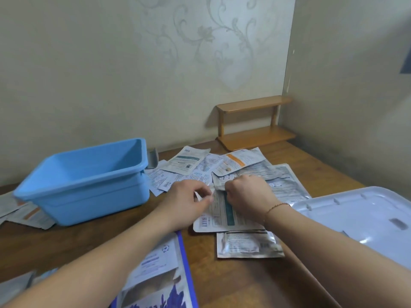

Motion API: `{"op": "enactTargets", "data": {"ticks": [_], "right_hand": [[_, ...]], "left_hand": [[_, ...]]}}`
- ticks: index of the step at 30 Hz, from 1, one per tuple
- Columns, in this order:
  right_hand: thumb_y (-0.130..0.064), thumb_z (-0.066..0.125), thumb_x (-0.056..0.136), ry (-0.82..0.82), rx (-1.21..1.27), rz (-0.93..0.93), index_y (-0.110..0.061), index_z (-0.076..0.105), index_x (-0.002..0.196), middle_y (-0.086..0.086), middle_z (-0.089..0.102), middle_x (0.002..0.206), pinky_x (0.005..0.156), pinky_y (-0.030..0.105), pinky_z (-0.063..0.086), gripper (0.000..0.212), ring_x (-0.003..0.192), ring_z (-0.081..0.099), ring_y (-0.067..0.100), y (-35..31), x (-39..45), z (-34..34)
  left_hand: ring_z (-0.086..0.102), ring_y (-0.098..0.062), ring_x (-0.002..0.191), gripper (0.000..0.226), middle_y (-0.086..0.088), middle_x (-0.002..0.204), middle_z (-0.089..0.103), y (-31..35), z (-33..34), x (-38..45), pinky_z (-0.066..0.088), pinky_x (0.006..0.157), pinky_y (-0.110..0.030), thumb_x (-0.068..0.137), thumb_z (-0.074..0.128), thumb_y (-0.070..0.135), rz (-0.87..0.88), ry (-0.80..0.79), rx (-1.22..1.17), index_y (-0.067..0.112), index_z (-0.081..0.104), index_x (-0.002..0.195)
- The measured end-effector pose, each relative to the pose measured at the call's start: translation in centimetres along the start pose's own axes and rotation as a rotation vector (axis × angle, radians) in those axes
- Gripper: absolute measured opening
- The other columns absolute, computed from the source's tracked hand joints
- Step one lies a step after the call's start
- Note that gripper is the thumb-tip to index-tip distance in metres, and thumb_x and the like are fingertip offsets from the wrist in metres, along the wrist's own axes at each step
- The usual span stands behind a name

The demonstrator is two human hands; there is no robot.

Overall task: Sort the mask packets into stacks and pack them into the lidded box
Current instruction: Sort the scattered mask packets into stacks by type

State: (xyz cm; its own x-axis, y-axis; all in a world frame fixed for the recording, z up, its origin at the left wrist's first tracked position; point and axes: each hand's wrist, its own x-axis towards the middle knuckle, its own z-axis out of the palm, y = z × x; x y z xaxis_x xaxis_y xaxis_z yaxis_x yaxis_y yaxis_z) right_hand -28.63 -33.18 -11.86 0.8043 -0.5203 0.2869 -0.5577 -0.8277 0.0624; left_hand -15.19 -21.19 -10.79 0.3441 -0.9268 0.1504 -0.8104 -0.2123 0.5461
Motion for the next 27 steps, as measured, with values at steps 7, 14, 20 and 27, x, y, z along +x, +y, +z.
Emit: {"op": "enactTargets", "data": {"ticks": [7, 14, 20, 27], "right_hand": [[-0.018, 0.073, 0.058, 0.066, -0.064, -0.16, -0.022, 0.047, 0.052, -0.004, 0.051, 0.047, 0.039, 0.018, 0.012, 0.027, 0.036, 0.046, 0.021, -1.3, -4.5, 0.0], [-0.013, 0.071, 0.078, 0.521, 0.44, 0.244, -0.02, 0.054, 0.07, -0.009, 0.061, 0.059, 0.04, 0.026, 0.037, 0.02, 0.046, 0.047, 0.016, -0.1, -7.1, -3.3], [-0.016, 0.059, 0.094, 0.655, 1.629, 0.688, -0.016, 0.056, 0.086, 0.003, 0.067, 0.071, 0.049, 0.029, 0.052, 0.009, 0.063, 0.066, 0.015, 2.1, -10.3, -4.8], [0.003, 0.052, 0.093, 0.5, 1.915, 0.936, 0.001, 0.055, 0.103, 0.007, 0.065, 0.068, 0.049, 0.026, 0.05, 0.01, 0.058, 0.063, 0.017, 2.2, -13.0, -2.2]], "left_hand": [[0.07, -0.021, 0.066, 0.025, -0.025, 0.094, 0.072, 2.2, -0.5, -1.1, 0.054, 0.053, -0.025, 0.099, 0.056, 0.023, -0.432, -0.168, -0.838, 0.0, 0.063, 0.107], [0.059, -0.007, 0.109, 0.051, 0.012, 0.123, 0.058, 1.0, 1.2, -0.1, 0.051, 0.092, -0.03, 0.081, 0.075, 0.034, -0.173, 0.069, -0.634, 0.027, 0.055, 0.127], [0.06, -0.024, 0.119, 0.058, -0.005, 0.129, 0.065, 2.8, 1.9, 0.1, 0.045, 0.106, -0.043, 0.082, 0.076, 0.03, -0.228, -0.226, -1.031, 0.015, 0.053, 0.132], [0.072, -0.019, 0.074, 0.009, -0.015, 0.092, 0.075, 3.9, 3.0, 0.3, 0.057, 0.059, -0.028, 0.091, 0.065, 0.01, -0.259, -0.222, -1.057, 0.006, 0.073, 0.092]]}}
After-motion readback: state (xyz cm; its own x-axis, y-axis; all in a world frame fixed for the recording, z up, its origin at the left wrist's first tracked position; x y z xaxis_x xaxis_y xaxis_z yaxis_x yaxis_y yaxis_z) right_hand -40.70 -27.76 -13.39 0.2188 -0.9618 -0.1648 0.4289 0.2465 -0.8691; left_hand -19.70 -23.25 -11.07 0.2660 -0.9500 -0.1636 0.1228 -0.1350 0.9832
